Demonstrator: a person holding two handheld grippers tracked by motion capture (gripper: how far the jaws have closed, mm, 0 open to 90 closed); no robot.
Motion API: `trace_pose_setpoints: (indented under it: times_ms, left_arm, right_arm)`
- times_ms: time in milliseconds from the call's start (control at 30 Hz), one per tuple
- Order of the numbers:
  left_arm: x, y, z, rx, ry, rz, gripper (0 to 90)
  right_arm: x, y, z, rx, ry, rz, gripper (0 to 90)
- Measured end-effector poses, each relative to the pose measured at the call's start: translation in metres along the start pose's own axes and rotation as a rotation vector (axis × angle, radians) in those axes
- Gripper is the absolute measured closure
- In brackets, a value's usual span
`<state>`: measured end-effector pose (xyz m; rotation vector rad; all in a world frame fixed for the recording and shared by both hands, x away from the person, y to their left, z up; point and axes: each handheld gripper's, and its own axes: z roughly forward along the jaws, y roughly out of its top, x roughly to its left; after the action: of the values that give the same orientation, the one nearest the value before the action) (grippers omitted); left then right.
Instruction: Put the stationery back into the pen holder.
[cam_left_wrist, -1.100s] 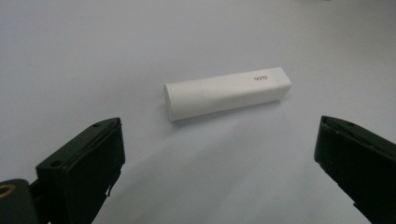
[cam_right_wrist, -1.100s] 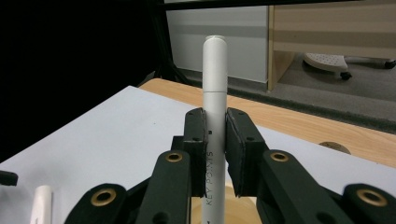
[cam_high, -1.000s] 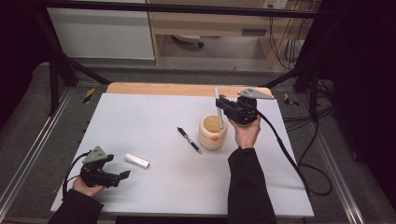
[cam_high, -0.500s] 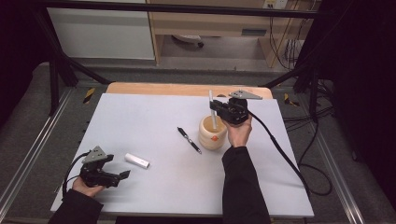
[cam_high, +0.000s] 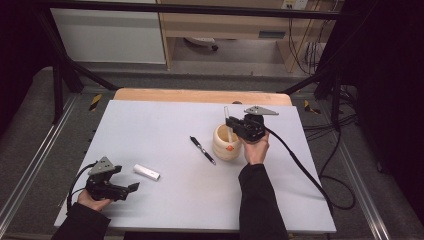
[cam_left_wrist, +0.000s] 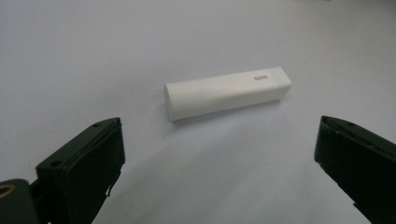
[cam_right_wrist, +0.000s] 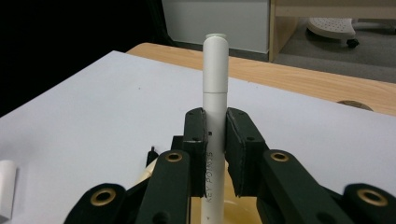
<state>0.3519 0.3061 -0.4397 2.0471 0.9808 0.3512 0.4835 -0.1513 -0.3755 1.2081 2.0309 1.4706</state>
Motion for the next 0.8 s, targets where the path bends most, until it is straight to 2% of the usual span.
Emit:
trace_pose_setpoints:
  times_ms: [433,700,800]
  left_arm:
    - [0.000,0.000,0.000,0.002,-0.001,0.002,2.0]
    - [0.000,0.000,0.000,0.001,0.000,0.001,2.1]
    - [0.000,0.000,0.000,0.002,0.000,0.002,2.1]
  right_arm:
    - [0.001,-0.013,-0.001,0.058,-0.011,-0.021,78.2]
    - [0.002,-0.010,-0.009,0.055,0.007,-0.029,66.1]
    - [0.003,-0.007,-0.015,0.056,0.025,-0.035,57.4]
